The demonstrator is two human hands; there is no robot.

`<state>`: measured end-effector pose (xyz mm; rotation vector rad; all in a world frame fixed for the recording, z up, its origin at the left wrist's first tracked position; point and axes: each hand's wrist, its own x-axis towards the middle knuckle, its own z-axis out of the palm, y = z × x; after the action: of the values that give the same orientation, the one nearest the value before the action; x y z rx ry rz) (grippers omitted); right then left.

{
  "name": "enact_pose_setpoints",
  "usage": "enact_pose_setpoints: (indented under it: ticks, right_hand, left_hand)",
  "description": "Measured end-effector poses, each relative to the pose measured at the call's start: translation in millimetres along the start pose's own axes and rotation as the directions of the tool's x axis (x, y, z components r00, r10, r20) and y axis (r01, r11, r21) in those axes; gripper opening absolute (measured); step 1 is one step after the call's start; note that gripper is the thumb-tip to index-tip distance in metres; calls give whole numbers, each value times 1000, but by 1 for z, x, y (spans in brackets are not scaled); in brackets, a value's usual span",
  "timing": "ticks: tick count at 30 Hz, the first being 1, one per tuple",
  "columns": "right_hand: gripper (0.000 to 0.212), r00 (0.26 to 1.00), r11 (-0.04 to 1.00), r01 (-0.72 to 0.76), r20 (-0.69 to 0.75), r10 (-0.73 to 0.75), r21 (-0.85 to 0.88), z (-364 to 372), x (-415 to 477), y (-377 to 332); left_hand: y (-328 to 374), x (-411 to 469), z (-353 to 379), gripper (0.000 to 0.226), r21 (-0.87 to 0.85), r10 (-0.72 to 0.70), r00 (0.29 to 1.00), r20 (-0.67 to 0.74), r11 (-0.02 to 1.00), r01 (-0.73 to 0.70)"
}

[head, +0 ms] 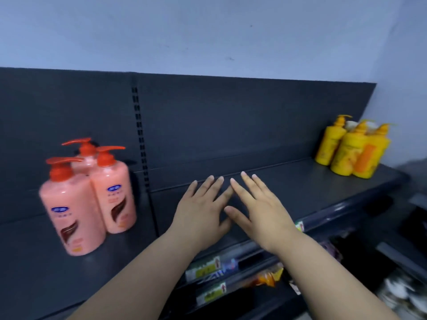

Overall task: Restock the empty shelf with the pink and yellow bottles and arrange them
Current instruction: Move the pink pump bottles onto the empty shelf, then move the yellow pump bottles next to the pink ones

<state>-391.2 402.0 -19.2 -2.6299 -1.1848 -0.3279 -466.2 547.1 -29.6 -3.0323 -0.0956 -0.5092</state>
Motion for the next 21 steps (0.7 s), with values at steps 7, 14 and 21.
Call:
enact_pose_setpoints:
  ticks: [7, 14, 21]
  right_hand:
    - [96, 975, 974, -221, -27, 222, 39, -29, -73, 105]
    - [72, 872, 867, -483, -19, 489, 123, -56, -142, 171]
    - [77, 816, 809, -570, -15, 578, 144, -59, -157, 206]
  left_hand:
    - [106, 43, 23, 71, -176, 78, 997, 22, 982, -73]
    - [188, 69, 39, 73, -220, 234, 971, -41, 946, -237]
    - [236, 118, 60, 68, -293, 301, 936, -184, 892, -345]
